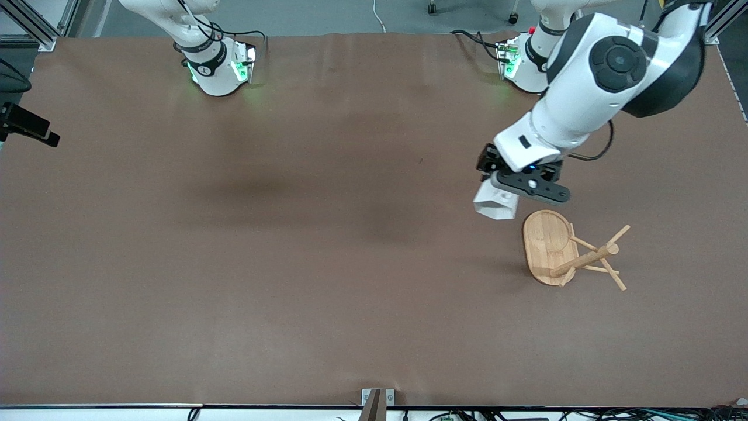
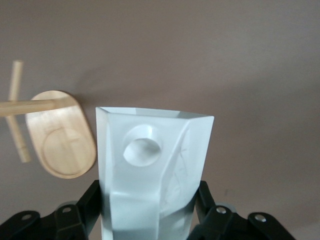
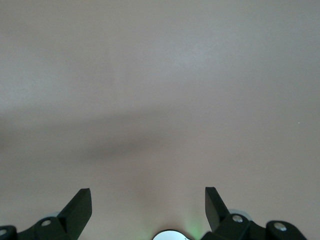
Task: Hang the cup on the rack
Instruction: 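Carry the cup with the left gripper over to the wooden rack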
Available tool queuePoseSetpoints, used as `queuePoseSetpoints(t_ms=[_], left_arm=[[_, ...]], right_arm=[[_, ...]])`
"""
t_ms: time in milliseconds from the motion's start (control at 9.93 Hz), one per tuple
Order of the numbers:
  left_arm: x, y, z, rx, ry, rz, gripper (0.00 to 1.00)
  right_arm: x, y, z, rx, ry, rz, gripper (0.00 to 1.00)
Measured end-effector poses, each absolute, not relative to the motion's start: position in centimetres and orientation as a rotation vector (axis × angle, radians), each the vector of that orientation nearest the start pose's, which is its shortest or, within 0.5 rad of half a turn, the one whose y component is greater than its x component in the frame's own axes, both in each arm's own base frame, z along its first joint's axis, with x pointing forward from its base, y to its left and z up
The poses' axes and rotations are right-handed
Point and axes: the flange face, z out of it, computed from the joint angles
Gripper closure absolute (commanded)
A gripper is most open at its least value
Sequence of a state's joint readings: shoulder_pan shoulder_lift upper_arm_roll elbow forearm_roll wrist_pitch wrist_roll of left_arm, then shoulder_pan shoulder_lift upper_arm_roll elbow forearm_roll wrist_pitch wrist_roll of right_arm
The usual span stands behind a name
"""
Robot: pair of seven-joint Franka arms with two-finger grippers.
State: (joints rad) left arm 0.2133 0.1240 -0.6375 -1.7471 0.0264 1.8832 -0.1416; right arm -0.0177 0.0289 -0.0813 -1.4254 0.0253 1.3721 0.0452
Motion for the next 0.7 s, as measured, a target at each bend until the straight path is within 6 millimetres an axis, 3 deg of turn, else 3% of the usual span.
queuePoseSetpoints(t_ms=[201,503,705], left_arm=[[56.6,-19.8,51.9,-3.176,0.365,-0.062,0.99],[56.8,-19.1,51.9,-3.175,0.352,-0.063,0.99],[57.4,-17.4,51.0,-3.155,0.394,-0.05,0.99]], right_arm=[[54.0,-4.9,65.9,-3.107,0.22,0.127,0.0],[54.3,-4.9,66.1,-3.108,0.221,0.086,0.0],[54.3,-5.0,66.1,-3.108,0.222,0.086,0.0]])
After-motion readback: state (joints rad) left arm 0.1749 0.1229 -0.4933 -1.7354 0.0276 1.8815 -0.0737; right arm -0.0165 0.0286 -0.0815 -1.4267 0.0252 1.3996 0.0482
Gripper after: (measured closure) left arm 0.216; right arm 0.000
